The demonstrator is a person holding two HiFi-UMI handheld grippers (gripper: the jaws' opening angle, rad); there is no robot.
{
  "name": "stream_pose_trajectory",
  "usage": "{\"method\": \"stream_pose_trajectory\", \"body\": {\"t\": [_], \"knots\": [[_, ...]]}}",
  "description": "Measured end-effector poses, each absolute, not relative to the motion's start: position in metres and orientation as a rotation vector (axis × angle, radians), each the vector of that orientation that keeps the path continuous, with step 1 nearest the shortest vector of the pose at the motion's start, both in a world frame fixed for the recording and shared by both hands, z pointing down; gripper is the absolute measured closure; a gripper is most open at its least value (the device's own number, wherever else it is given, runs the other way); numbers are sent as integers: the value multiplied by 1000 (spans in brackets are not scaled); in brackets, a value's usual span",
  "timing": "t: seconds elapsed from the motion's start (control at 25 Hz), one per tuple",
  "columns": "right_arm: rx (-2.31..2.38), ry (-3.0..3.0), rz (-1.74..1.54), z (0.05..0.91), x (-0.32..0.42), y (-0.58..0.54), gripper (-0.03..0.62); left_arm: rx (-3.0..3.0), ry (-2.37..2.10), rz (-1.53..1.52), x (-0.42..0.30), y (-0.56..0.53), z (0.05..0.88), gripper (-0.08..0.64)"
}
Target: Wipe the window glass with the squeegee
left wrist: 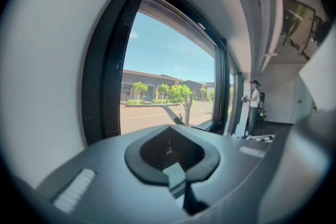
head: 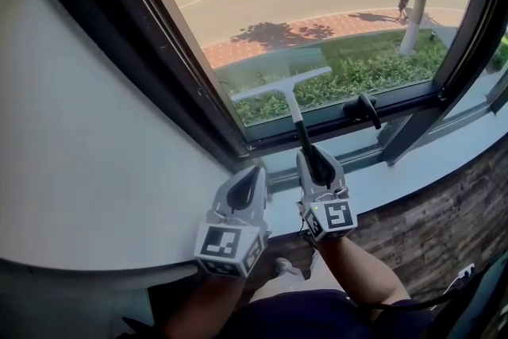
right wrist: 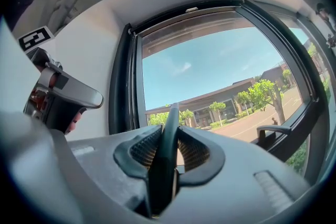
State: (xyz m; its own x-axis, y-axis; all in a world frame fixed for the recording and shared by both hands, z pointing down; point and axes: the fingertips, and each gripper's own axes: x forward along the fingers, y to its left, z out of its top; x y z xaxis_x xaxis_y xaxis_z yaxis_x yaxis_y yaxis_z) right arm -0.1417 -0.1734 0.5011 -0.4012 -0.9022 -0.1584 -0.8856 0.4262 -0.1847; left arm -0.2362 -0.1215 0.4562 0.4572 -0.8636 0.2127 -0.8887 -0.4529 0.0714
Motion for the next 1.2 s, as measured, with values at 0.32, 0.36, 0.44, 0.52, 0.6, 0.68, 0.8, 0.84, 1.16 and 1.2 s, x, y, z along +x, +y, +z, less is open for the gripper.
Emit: {"method": "stream_pose_trajectory", "body": {"t": [0.32, 0.36, 0.44, 0.52, 0.6, 0.68, 0.8, 0.84, 1.16, 1.2], "knots": [[-1597, 2501, -170, 533, -139, -169, 491, 2515, -1526, 233, -231, -126, 465, 569], [-1591, 2505, -172, 536, -140, -168, 491, 2515, -1525, 236, -230, -127, 466, 569], [-1584, 2510, -187, 541, -141, -166, 490, 2508, -1515, 252, -228, -127, 471, 569], [-1588, 2512, -205, 548, -140, -166, 491, 2501, -1501, 268, -226, -126, 477, 569], [-1594, 2514, -227, 556, -140, -165, 491, 2498, -1493, 274, -225, -124, 484, 569], [-1599, 2522, -255, 564, -143, -163, 491, 2489, -1491, 283, -226, -123, 487, 569], [-1608, 2532, -293, 575, -146, -159, 491, 2484, -1478, 299, -225, -121, 487, 569], [-1613, 2532, -306, 579, -146, -159, 491, 2486, -1476, 300, -225, -121, 488, 569], [-1648, 2512, -400, 600, -140, -156, 491, 2474, -1451, 309, -226, -119, 501, 569], [-1655, 2509, -418, 602, -138, -155, 490, 2470, -1442, 312, -225, -118, 502, 569]]}}
